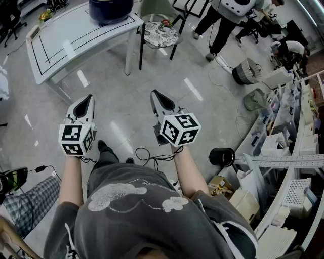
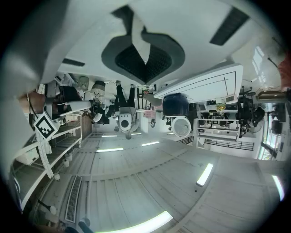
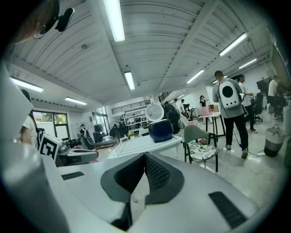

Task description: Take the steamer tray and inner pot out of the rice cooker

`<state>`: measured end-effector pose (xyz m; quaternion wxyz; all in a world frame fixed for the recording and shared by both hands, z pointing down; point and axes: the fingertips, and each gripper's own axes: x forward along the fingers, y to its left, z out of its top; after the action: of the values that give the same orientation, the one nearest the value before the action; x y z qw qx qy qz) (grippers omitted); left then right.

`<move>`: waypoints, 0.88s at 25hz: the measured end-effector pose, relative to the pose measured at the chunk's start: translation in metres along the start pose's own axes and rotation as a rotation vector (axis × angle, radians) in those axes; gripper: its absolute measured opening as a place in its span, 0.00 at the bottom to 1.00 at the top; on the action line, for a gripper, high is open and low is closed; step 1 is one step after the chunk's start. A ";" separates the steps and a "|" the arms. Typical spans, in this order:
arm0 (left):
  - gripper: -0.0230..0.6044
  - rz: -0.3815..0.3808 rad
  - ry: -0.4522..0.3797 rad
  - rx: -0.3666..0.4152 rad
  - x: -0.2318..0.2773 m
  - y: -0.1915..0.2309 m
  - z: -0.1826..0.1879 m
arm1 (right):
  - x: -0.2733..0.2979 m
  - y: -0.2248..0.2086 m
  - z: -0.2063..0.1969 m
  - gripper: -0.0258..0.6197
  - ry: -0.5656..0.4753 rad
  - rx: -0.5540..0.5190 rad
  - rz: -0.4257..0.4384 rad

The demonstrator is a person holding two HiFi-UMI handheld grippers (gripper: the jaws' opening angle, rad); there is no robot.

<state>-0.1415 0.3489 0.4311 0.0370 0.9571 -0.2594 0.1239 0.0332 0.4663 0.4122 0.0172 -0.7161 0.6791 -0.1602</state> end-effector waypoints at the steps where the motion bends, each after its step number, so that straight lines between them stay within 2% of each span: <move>1: 0.05 0.000 -0.001 -0.005 -0.002 0.000 -0.001 | -0.002 0.002 0.001 0.09 -0.007 0.002 0.001; 10: 0.05 -0.020 -0.004 -0.010 -0.010 -0.010 -0.007 | -0.021 0.004 -0.010 0.09 -0.020 0.026 -0.018; 13: 0.05 -0.056 -0.010 -0.020 -0.012 -0.023 -0.004 | -0.031 -0.001 -0.011 0.09 -0.030 0.031 -0.028; 16: 0.05 -0.085 -0.027 -0.060 -0.017 -0.030 -0.001 | -0.036 -0.004 -0.004 0.09 -0.083 0.059 -0.029; 18: 0.05 -0.067 -0.047 -0.078 -0.018 -0.025 0.000 | -0.037 -0.005 -0.002 0.09 -0.118 0.079 -0.019; 19: 0.05 -0.056 -0.055 -0.079 -0.017 -0.021 0.000 | -0.035 -0.004 -0.002 0.11 -0.130 0.087 -0.007; 20: 0.07 -0.055 -0.059 -0.075 -0.015 -0.017 0.001 | -0.031 -0.004 -0.002 0.22 -0.138 0.099 0.009; 21: 0.21 -0.068 -0.059 -0.072 -0.011 -0.016 0.002 | -0.027 -0.004 -0.003 0.41 -0.142 0.114 0.024; 22: 0.40 -0.089 -0.056 -0.069 -0.007 -0.015 0.003 | -0.022 -0.005 -0.003 0.48 -0.139 0.126 0.031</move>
<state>-0.1388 0.3652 0.4268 0.0682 0.9689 -0.2214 0.0865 0.0368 0.4892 0.4120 0.1116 -0.7123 0.6760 -0.1522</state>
